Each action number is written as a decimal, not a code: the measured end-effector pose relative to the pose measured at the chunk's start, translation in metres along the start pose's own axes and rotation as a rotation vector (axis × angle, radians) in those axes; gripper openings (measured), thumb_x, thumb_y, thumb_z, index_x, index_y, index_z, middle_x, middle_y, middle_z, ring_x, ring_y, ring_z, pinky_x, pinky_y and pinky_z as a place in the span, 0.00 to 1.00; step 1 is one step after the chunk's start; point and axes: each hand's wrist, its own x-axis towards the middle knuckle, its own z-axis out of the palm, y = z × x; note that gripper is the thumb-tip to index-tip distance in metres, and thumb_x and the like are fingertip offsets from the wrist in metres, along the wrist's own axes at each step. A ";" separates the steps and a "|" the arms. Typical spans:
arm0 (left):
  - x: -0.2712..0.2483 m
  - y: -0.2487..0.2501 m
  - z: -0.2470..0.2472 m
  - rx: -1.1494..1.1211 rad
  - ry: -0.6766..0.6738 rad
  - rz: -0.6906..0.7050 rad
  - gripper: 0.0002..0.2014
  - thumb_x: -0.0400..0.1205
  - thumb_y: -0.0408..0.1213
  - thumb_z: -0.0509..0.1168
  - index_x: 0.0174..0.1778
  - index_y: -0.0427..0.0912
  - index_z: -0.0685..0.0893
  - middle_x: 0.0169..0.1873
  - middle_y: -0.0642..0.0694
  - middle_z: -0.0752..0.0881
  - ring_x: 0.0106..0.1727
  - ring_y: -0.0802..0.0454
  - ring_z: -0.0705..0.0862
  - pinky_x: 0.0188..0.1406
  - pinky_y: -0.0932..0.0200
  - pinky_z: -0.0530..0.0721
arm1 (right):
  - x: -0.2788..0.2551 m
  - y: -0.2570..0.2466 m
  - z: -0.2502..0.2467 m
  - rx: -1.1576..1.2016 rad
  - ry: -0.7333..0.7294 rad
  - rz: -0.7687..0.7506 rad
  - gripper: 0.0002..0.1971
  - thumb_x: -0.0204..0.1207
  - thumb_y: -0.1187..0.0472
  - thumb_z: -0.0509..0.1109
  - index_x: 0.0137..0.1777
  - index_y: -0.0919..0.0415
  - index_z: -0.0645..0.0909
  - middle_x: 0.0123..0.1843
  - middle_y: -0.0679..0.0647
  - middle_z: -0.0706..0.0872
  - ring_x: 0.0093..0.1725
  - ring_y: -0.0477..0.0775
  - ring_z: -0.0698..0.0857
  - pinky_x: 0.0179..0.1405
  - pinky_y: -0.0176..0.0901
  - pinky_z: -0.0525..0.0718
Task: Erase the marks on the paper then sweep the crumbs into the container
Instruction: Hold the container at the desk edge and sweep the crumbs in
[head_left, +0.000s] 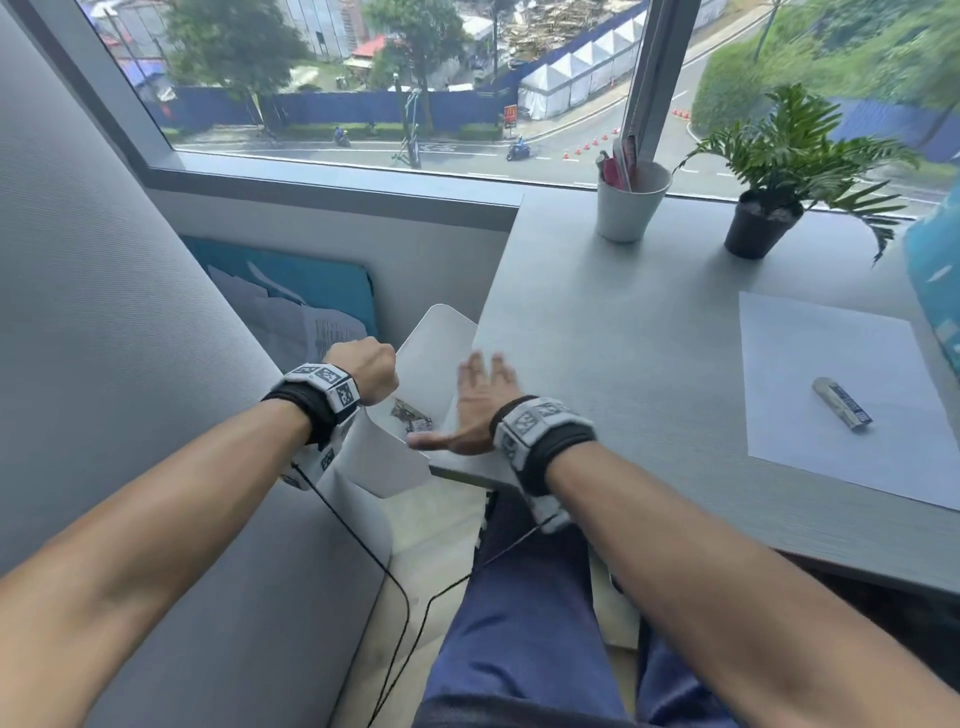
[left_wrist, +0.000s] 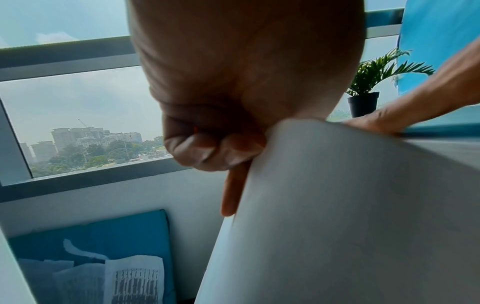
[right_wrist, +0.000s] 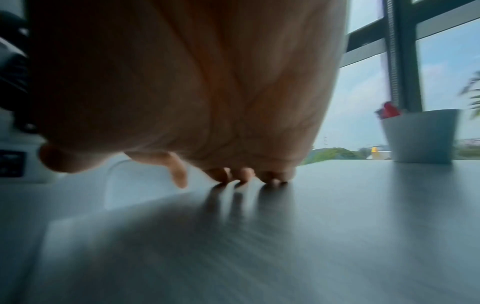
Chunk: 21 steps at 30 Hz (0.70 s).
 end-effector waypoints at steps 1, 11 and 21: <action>-0.001 -0.001 0.000 0.001 -0.004 -0.002 0.13 0.81 0.36 0.58 0.52 0.35 0.85 0.57 0.34 0.87 0.56 0.34 0.86 0.52 0.48 0.82 | 0.003 -0.020 0.002 -0.031 -0.013 -0.132 0.70 0.55 0.11 0.50 0.86 0.65 0.46 0.88 0.60 0.40 0.86 0.67 0.40 0.85 0.62 0.44; -0.002 -0.002 0.001 -0.033 -0.018 -0.003 0.10 0.81 0.35 0.58 0.45 0.36 0.83 0.54 0.33 0.87 0.52 0.33 0.87 0.49 0.49 0.82 | -0.005 0.050 -0.031 0.054 0.171 0.279 0.61 0.71 0.20 0.49 0.85 0.72 0.38 0.86 0.69 0.37 0.86 0.67 0.40 0.85 0.59 0.41; 0.030 -0.002 -0.010 -0.019 -0.007 -0.002 0.10 0.81 0.35 0.58 0.46 0.36 0.84 0.55 0.33 0.87 0.54 0.33 0.87 0.51 0.48 0.82 | 0.040 0.016 -0.054 -0.020 0.127 0.191 0.59 0.71 0.22 0.55 0.85 0.70 0.43 0.88 0.64 0.44 0.87 0.62 0.45 0.83 0.65 0.44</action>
